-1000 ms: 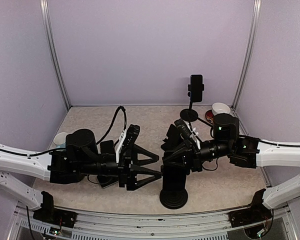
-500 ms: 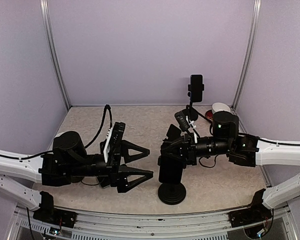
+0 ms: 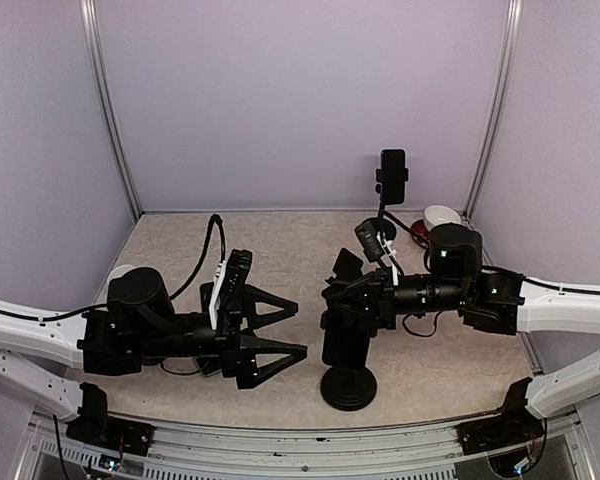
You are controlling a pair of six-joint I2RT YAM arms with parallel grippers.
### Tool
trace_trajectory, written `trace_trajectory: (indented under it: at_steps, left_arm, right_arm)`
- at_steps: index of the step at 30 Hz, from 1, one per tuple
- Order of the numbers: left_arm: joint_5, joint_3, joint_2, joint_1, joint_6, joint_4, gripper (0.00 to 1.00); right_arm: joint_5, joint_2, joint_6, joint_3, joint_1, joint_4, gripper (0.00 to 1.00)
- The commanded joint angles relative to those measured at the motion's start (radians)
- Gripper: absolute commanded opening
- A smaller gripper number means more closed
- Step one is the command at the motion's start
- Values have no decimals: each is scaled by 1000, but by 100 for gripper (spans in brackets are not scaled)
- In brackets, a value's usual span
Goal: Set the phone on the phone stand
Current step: Install the phone on the phone stand.
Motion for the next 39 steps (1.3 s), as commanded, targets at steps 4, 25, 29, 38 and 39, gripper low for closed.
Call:
trace_trajectory:
  at_steps: [4, 25, 29, 38, 39]
  left_arm:
    - [-11, -7, -4, -7, 12, 7, 99]
    - [-9, 7, 11, -8, 14, -5, 99]
    - [-4, 11, 21, -8, 13, -5, 99]
    - [-26, 9, 29, -17, 7, -4, 99]
    - [-29, 10, 33, -18, 9, -5, 99]
  right_arm:
    - [4, -119, 13, -52, 8, -19, 0]
    - [-7, -155, 16, -121, 16, -102, 0]
    - [-7, -142, 13, -100, 15, -141, 0]
    - [3, -150, 13, -92, 16, -148, 0]
    - [9, -156, 14, -89, 16, -148, 0]
